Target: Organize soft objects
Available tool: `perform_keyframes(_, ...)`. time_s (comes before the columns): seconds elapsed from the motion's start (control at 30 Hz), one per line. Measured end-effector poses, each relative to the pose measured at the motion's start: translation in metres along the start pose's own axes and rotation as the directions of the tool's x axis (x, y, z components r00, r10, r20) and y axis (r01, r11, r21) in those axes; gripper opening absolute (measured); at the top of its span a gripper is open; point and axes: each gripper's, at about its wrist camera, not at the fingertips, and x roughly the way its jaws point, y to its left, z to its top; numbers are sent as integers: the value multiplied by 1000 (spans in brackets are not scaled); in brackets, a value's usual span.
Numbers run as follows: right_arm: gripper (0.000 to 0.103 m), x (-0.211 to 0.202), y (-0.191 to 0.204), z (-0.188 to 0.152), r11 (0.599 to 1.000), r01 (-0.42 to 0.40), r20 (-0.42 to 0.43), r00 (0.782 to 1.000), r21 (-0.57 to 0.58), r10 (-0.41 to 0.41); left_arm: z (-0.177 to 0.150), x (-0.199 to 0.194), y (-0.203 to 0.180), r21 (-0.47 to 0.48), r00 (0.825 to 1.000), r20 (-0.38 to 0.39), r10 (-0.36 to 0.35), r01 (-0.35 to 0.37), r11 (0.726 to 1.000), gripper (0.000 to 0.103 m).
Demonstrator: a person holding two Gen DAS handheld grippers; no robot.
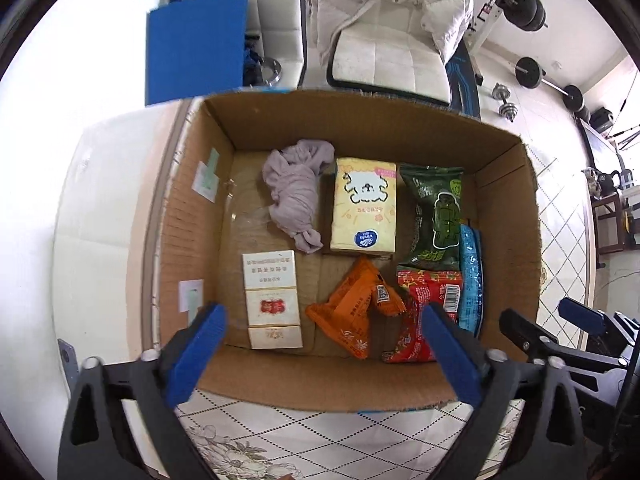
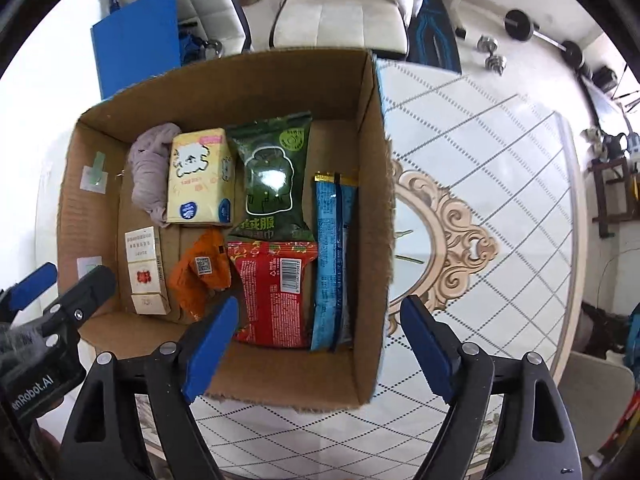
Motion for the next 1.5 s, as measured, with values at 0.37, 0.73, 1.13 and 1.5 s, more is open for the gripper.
perform_keyframes(0.37,93,-96,-6,-53,999,-32,132,991,-36,36,-49,-102,-14,20,992,127,-1,-2,1000,102)
perform_keyframes(0.73,93,-239,-16,-138,998,0,377,926,-58,22,-108,-214,-22,3,964,267,0,-1,1000,102)
perform_keyframes(1.13,93,-304,-22,-187,998,18,469,883,-65,15,-143,-262,-25,10,938,347,19,-24,1000,102)
perform_keyframes(1.5,93,-296,-31,-190,999,7,445,895,-32,8,-150,-260,-26,17,945,326,6,-12,1000,102)
